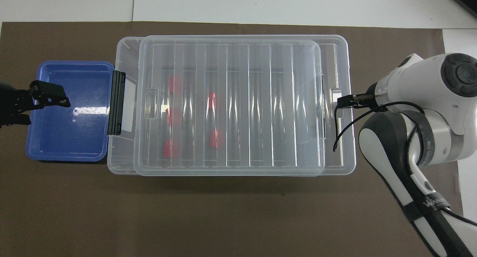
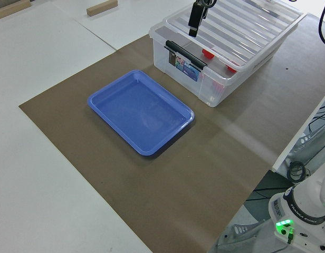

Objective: Place red block in blue tray from box
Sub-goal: 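Slide the lid toward the right gripper while the left gripper approaches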

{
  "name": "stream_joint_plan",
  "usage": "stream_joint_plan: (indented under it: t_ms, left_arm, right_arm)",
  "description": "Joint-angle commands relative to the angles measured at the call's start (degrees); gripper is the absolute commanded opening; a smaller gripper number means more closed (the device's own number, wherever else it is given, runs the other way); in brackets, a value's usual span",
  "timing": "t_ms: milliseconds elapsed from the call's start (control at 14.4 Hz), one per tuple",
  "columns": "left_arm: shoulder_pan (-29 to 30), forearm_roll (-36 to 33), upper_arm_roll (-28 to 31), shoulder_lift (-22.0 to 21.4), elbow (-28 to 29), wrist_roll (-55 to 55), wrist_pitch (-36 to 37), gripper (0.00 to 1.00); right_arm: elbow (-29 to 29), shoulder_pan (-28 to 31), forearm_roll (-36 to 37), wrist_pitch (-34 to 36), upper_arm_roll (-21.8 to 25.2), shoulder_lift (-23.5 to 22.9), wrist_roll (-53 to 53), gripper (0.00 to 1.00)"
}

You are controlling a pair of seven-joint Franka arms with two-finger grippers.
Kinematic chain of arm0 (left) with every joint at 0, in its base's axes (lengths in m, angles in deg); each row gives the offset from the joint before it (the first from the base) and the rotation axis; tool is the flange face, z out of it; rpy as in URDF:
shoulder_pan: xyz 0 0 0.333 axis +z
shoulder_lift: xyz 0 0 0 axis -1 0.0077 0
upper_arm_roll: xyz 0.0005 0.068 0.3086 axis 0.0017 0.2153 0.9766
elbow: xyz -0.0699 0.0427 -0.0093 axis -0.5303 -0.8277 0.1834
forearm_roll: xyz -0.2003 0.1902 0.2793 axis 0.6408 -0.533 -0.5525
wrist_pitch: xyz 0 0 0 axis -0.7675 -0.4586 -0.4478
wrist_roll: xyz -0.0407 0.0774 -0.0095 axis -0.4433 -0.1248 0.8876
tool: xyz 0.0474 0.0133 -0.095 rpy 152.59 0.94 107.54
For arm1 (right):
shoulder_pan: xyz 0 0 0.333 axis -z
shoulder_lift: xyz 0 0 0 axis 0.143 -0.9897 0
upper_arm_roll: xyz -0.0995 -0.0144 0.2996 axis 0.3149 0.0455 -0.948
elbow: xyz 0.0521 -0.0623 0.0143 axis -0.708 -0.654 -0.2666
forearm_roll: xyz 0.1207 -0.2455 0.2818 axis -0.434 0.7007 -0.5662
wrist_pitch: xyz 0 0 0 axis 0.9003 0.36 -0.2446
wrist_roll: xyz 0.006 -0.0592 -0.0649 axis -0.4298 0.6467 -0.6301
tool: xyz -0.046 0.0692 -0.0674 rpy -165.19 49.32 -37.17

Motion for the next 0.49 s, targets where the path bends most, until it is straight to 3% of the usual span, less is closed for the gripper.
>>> stream_joint_plan:
  t_ms: [0,209,418]
  left_arm:
    - [-0.6,1.5,0.7,-1.7,1.9,3.7,0.4,1.00]
    - [-0.7,1.7,0.6,-1.7,1.9,12.6,-0.5,1.00]
    - [-0.7,1.7,0.6,-1.6,1.9,13.9,-1.8,1.00]
  right_arm:
    - [-0.6,1.8,2.1,1.4,-0.1,0.1,0.5,1.00]
    - [-0.5,2.7,2.1,2.3,-0.1,0.4,0.5,1.00]
    - [-0.5,3.5,2.1,2.9,-0.1,0.7,0.4,1.00]
